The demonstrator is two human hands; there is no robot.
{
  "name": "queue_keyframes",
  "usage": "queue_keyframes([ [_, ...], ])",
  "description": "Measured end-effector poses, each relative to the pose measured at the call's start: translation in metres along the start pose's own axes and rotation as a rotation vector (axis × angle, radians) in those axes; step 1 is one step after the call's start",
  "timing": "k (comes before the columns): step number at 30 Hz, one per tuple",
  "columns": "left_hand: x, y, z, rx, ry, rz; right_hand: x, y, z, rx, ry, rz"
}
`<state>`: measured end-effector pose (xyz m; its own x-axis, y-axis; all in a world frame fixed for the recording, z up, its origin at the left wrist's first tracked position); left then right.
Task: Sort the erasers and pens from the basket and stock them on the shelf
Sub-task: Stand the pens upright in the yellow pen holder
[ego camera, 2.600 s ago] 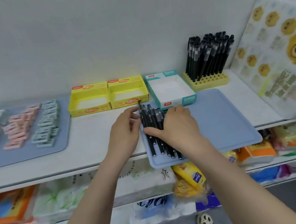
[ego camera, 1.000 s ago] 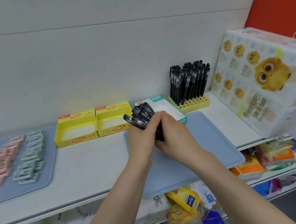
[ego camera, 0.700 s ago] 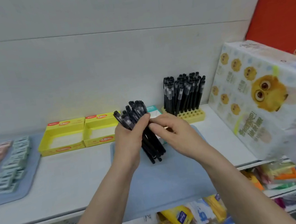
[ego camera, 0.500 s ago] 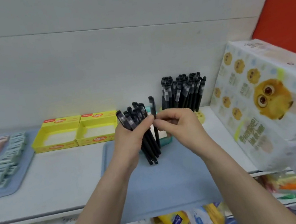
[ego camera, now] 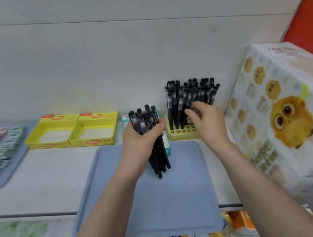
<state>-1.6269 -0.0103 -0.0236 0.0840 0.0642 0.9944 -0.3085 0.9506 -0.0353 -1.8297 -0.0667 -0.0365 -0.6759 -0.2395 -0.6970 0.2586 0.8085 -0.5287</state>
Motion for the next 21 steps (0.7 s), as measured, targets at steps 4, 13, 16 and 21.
queue_keyframes([
  [4, -0.007, -0.008, 0.002, 0.020, -0.041, -0.033, -0.003, -0.001, 0.000, -0.051, 0.156, -0.004],
  [13, -0.008, -0.011, 0.042, -0.198, -0.147, 0.029, -0.057, 0.016, -0.026, -0.271, -0.389, 0.165],
  [16, -0.012, -0.013, 0.043, -0.173, -0.141, -0.001, -0.039, 0.002, -0.042, -0.060, -0.347, 0.198],
  [21, -0.020, -0.017, 0.032, -0.155, -0.125, -0.072, -0.025, -0.017, -0.059, 0.195, -0.184, 0.131],
])
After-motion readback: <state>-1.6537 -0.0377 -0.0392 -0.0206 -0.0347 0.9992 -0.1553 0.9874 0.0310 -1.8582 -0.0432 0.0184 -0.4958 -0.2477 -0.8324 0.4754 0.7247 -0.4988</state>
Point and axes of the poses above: each hand's wrist, its own y-axis away from the middle knuckle, its own z-axis out of the palm, x = y × z, the point moved 7 cm from there along -y, towards the middle knuckle, and after that the axes turned 11 degrees about x, right-handed, at the moved point
